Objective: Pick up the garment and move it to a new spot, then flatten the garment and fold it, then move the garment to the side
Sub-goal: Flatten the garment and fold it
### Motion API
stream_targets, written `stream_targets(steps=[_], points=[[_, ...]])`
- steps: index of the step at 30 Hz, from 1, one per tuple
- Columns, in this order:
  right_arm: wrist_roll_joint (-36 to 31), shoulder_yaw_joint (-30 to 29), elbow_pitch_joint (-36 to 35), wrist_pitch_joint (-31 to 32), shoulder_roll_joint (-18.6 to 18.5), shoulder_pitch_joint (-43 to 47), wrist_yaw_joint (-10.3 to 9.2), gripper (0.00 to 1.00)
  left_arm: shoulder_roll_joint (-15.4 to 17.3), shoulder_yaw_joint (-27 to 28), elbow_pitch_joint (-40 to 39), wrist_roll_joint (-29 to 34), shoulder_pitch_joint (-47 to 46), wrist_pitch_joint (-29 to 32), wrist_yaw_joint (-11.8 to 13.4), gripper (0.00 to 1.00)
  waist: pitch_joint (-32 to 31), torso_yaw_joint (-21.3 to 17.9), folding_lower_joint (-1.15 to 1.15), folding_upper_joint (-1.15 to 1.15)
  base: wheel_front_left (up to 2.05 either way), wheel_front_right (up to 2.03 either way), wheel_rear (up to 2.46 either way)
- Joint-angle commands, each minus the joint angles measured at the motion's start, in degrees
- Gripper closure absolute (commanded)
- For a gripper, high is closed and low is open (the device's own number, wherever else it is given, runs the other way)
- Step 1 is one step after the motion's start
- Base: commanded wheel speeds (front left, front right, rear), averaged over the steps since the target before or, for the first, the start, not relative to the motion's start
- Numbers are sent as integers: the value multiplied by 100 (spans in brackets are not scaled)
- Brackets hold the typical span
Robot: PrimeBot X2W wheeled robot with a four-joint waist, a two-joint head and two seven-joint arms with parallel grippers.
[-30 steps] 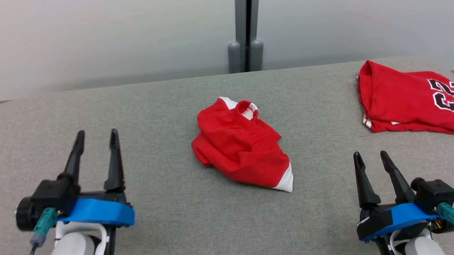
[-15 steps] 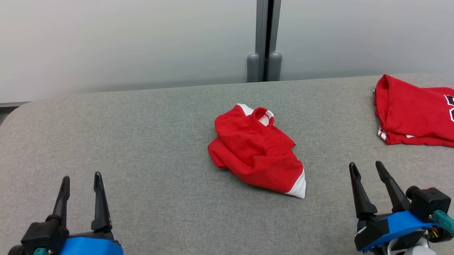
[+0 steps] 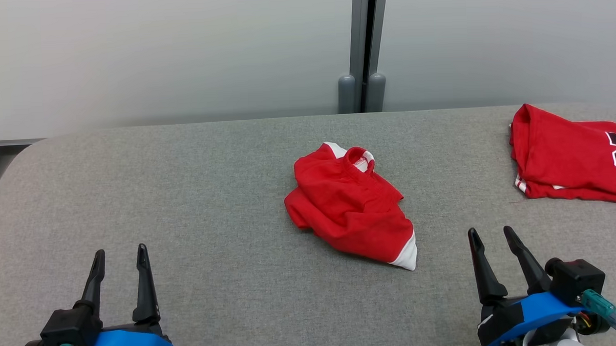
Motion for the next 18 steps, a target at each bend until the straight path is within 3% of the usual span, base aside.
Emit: stream_targets(steps=[1, 8, 18], points=[[-5, 8, -16, -1, -7, 45, 3, 0, -15, 44, 11, 60, 15, -26, -21, 0, 1, -5, 0, 0, 0, 0, 0], [-96, 95, 24, 55, -7, -123, 3, 0, -82, 129, 42, 159, -40, -26, -110, 0, 28, 9, 0, 0, 0, 0, 0], [-321, 559, 332, 164, -8, -1170, 3, 0, -193, 111, 18, 304, -329, -26, -226, 0, 277, 285, 0, 0, 0, 0, 0]])
